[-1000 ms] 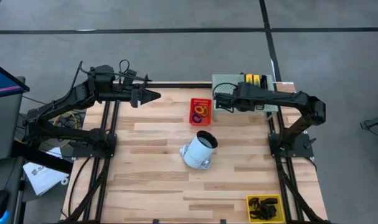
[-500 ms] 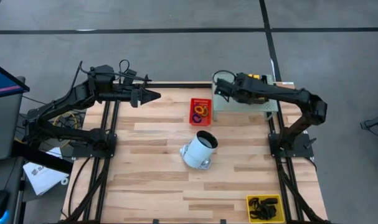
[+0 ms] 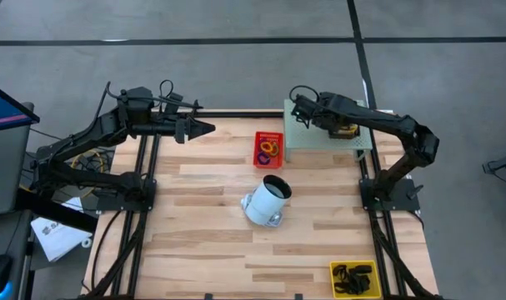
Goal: Pick & Place Office Desk Supplies
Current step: Put the black bin on the shelf, then put the yellow bin on the shelf
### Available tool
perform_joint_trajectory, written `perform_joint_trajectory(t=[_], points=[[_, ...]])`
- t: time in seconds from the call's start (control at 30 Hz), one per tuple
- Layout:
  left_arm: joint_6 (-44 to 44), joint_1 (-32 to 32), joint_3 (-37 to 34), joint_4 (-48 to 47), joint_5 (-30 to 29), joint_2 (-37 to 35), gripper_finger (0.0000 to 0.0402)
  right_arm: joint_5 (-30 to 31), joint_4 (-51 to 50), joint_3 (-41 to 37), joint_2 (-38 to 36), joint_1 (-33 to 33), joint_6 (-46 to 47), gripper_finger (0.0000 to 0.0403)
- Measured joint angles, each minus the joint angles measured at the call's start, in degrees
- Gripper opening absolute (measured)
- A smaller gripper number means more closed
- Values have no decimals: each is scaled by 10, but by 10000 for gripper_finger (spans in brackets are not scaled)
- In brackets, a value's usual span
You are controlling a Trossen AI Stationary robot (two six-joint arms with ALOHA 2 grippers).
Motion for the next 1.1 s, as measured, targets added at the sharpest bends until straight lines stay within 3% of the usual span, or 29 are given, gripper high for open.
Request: perform_joint_trajectory(t=[0.67,1.1], points=[[0,0,0,0,0,0,94,18,-95,0,0,0,-5,0],[-1,0,0,0,0,0,94,17,-38,0,0,31,-16,0]])
